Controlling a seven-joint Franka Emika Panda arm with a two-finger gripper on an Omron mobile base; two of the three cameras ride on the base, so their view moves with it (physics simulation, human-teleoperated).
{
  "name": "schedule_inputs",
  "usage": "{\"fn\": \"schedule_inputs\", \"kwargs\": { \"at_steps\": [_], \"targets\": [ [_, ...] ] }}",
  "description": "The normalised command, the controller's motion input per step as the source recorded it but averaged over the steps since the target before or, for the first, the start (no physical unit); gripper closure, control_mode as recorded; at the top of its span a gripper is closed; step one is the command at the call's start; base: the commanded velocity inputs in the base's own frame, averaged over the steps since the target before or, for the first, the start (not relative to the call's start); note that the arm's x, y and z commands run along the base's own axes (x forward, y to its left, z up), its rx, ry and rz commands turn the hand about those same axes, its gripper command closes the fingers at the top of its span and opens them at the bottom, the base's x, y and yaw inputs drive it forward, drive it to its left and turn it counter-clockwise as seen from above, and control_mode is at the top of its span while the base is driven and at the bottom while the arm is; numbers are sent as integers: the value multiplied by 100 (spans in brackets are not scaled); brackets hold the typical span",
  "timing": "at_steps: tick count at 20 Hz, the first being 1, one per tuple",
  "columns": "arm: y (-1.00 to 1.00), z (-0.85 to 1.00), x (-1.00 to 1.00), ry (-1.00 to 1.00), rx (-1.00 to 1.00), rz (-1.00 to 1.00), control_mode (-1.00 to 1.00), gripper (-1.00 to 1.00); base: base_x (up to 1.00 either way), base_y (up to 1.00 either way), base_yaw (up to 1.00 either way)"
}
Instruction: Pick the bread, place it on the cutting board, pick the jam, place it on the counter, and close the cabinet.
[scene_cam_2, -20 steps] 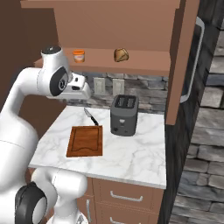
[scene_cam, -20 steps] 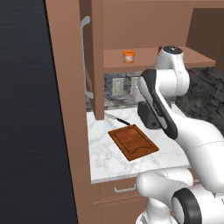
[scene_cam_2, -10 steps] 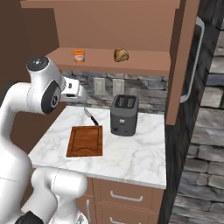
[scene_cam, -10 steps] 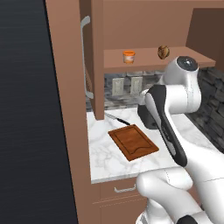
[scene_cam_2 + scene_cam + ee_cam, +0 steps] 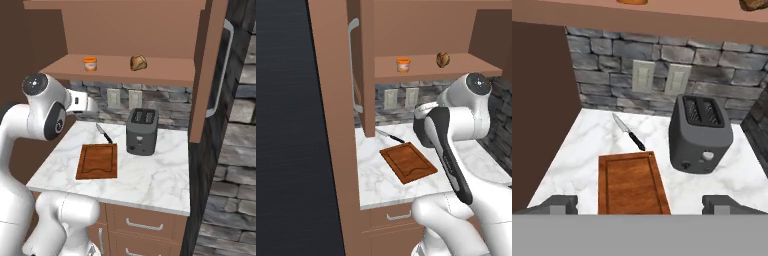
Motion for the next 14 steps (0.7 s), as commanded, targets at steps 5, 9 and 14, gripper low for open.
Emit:
{"fn": "schedule_inputs", "kwargs": {
  "at_steps": [5, 9, 14],
  "targets": [
    [0, 43, 10, -2, 1, 0, -100, -100, 0, 0, 0],
    [0, 41, 18, -1, 3, -2, -100, -100, 0, 0, 0],
    [0, 35, 19, 0, 3, -3, -100, -100, 0, 0, 0]
  ]
}}
